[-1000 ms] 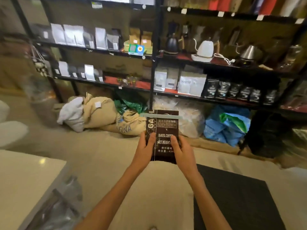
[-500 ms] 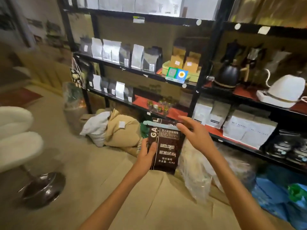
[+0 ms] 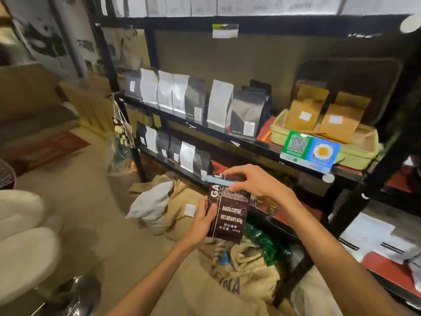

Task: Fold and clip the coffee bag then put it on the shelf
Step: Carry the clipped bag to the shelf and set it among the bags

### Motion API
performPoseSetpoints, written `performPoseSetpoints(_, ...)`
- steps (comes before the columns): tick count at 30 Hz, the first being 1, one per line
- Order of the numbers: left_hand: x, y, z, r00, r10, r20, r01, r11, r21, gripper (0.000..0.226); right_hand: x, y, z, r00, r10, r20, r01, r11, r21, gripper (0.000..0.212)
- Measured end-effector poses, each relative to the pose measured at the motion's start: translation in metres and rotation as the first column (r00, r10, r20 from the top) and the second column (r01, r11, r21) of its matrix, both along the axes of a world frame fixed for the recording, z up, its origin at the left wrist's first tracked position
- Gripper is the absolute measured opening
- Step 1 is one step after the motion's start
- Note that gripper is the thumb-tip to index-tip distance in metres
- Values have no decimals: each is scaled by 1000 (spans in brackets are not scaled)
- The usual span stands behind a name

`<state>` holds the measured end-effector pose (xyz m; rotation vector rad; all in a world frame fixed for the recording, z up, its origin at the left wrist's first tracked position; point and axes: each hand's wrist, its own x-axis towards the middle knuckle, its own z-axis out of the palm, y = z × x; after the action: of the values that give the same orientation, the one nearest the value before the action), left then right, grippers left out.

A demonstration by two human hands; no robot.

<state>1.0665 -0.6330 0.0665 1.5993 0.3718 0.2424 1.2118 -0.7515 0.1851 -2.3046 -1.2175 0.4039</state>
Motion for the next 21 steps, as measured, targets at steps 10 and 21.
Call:
performPoseSetpoints(10,210,279,-18,756,-514,-406,642,704,304,67,154,194,-80,974,-227,-2,227,973,-45,35)
performPoseSetpoints(21,436,445,-95,738,-613,-281,260,-127,957,60,251,287,-183,833,-531,156,549,829,-107,38)
